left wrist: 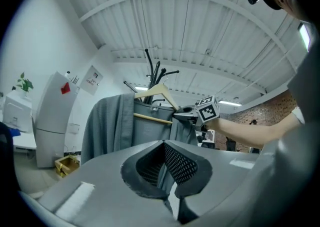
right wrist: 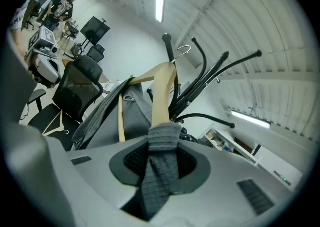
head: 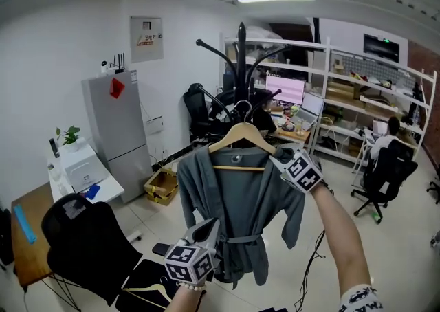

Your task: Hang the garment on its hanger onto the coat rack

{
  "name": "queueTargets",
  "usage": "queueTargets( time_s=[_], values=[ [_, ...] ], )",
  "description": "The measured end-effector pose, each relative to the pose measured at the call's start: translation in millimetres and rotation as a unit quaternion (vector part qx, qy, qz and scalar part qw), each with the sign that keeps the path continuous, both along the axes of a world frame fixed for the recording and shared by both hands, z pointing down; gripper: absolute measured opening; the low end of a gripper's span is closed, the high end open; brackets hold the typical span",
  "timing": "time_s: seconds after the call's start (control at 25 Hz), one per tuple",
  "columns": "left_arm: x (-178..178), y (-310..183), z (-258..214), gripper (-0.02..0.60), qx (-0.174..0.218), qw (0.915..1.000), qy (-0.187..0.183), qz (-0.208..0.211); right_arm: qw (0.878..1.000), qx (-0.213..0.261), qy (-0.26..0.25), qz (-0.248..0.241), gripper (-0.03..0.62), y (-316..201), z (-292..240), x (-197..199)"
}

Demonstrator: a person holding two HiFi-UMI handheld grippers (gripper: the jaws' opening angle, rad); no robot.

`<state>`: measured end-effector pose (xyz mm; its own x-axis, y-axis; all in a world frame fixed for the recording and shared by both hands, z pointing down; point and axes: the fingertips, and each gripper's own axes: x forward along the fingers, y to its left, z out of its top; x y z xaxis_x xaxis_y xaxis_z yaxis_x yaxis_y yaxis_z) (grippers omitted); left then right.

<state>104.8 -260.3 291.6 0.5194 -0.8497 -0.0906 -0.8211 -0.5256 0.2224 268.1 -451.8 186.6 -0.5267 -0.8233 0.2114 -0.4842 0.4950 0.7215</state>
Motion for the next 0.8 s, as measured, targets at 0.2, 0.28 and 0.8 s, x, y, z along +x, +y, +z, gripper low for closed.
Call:
queueTargets(
  time_s=[0.2, 0.28, 0.8],
  values=[
    [-40.6, 2.0, 14.3, -0.012, -0.016, 0.9989, 0.006, -0.045, 0.999, -0.037, -0.018, 0.006, 0.094, -41.7, 39.0, -10.3],
    [-52.7, 2.2, 18.5, -0.011, -0.02, 0.998, 0.009, -0.059, 0.999, -0.045, -0.028, 0.011, 0.094, -53.5, 53.6, -13.2],
    [-85.6, -8.6, 43.4, -0.012, -0.05, 0.9932, 0.026, -0.102, 0.997, -0.06, -0.033, 0.03, 0.094, -100.7, 113.0, -19.7]
  ],
)
